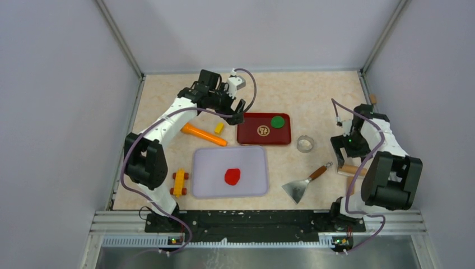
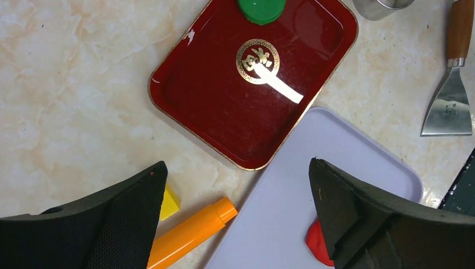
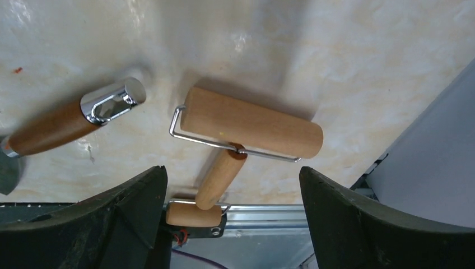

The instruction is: Roll out the dumpling wrappers from the dough

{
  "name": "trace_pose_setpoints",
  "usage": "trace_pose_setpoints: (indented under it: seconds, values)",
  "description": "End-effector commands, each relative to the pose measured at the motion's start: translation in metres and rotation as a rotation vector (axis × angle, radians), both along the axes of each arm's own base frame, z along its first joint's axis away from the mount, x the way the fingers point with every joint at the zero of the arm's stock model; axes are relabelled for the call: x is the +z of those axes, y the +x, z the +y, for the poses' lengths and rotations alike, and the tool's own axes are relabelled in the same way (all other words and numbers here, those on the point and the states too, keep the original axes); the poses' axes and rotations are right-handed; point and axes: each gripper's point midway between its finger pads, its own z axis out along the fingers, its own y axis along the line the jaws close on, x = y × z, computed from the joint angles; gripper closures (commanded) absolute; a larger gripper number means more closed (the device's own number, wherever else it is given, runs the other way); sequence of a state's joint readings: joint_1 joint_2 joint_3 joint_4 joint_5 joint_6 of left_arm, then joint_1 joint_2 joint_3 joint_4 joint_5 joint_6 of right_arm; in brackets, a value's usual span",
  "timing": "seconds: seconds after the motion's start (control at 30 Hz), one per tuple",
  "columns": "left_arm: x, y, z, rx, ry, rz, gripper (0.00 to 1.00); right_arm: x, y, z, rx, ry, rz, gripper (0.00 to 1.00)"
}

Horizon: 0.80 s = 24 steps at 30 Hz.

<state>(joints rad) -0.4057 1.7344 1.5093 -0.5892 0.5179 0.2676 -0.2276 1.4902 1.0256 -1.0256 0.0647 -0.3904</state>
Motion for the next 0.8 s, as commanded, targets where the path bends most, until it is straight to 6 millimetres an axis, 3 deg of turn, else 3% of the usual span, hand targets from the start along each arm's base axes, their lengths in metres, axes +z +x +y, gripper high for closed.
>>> trace_pose_setpoints:
  seconds: [0.0,0.13,0.37,0.57,0.77]
  values:
    - [0.000,0.009,0.001,0.000,-0.007,-0.011,0.01,0.024,-0.018,-0.014,-0.005,-0.096,-0.030,0.11]
    - [0.000,0.012,-0.002,0.007,-0.014,0.002,0.01,0.029,-0.042,-0.011,-0.039,-0.105,0.028,0.14]
    - [0.002,0.017,-0.006,0.006,-0.016,0.025,0.01,-0.003,-0.069,-0.004,-0.068,-0.095,0.097,0.14]
    - [0.007,0.026,-0.007,0.009,-0.003,0.014,0.01,-0.023,-0.063,-0.007,-0.074,-0.099,0.107,0.19]
    - [0.008,0.034,-0.010,0.030,-0.014,0.019,0.01,-0.036,-0.071,-0.003,-0.062,-0.070,0.196,0.28]
